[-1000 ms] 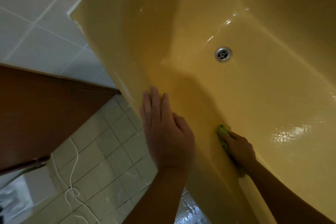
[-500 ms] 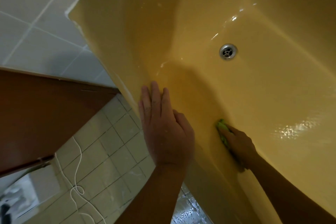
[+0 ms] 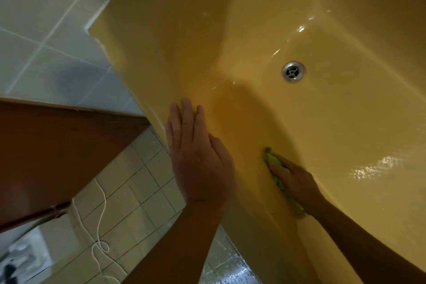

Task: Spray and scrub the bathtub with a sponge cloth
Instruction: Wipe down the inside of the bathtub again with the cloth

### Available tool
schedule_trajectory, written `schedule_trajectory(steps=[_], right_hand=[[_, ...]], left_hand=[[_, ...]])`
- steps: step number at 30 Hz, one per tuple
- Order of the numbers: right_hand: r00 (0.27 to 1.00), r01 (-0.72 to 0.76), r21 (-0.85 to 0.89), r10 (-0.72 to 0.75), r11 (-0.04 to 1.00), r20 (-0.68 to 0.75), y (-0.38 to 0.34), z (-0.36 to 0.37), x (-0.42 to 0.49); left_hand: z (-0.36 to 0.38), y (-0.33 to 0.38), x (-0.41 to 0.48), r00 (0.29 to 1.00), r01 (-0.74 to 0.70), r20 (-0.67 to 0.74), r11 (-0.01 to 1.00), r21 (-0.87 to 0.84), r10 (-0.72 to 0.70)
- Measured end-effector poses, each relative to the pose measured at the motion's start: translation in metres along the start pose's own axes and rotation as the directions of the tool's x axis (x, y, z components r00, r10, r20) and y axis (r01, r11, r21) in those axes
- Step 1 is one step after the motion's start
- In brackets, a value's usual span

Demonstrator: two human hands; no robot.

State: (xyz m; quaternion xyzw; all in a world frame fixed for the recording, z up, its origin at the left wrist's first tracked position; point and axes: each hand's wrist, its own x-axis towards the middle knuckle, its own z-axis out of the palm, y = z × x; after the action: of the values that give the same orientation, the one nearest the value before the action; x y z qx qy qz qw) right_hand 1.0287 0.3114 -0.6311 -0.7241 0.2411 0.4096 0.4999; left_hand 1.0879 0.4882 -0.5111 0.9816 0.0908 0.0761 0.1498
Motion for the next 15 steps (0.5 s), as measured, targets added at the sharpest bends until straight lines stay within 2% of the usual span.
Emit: schedule_trajectory(steps=[1, 2, 3, 4, 6, 8, 10, 12, 13, 15], right_hand=[[0.994, -0.107, -0.025, 0.107, 0.994, -0.004, 0.002, 0.000, 0.007], [0.988, -0.153, -0.039, 0.153, 0.987, -0.003, -0.003, 0.001, 0.010], [0.991, -0.137, -0.042, 0.137, 0.990, 0.002, -0.014, 0.004, 0.009], [0.997, -0.076, -0.037, 0.076, 0.996, 0.007, -0.029, 0.007, 0.002], [0.986, 0.170, -0.005, -0.170, 0.985, 0.001, -0.061, 0.012, -0.026], [0.908, 0.419, 0.043, -0.419, 0.907, -0.005, -0.089, 0.014, -0.065], [0.863, 0.502, 0.080, -0.505, 0.861, 0.022, -0.091, 0.012, -0.076], [0.909, 0.413, 0.102, -0.416, 0.905, 0.015, -0.074, 0.007, -0.056], [0.948, 0.315, 0.106, -0.318, 0.943, 0.014, -0.061, 0.006, -0.039], [0.997, 0.070, 0.006, -0.070, 0.998, 0.026, -0.037, 0.006, -0.007]], left_hand=[[0.000, -0.001, 0.002, 1.000, -0.008, 0.002, 1.000, -0.003, 0.008], [0.000, -0.002, 0.004, 1.000, -0.018, 0.007, 1.000, -0.006, 0.018], [-0.001, -0.003, 0.005, 1.000, -0.026, 0.016, 1.000, -0.005, 0.026], [-0.001, -0.004, 0.007, 0.999, -0.030, 0.023, 1.000, -0.004, 0.030], [-0.002, -0.006, 0.012, 0.999, -0.033, 0.026, 0.999, -0.009, 0.033], [-0.002, -0.009, 0.016, 0.999, -0.043, 0.026, 0.999, -0.007, 0.043], [-0.002, -0.011, 0.018, 0.998, -0.054, 0.030, 0.999, -0.003, 0.054], [-0.002, -0.012, 0.022, 0.997, -0.064, 0.032, 0.998, -0.011, 0.064], [-0.002, -0.013, 0.024, 0.997, -0.069, 0.033, 0.998, -0.008, 0.069], [-0.002, -0.014, 0.029, 0.996, -0.076, 0.043, 0.997, 0.006, 0.076]])
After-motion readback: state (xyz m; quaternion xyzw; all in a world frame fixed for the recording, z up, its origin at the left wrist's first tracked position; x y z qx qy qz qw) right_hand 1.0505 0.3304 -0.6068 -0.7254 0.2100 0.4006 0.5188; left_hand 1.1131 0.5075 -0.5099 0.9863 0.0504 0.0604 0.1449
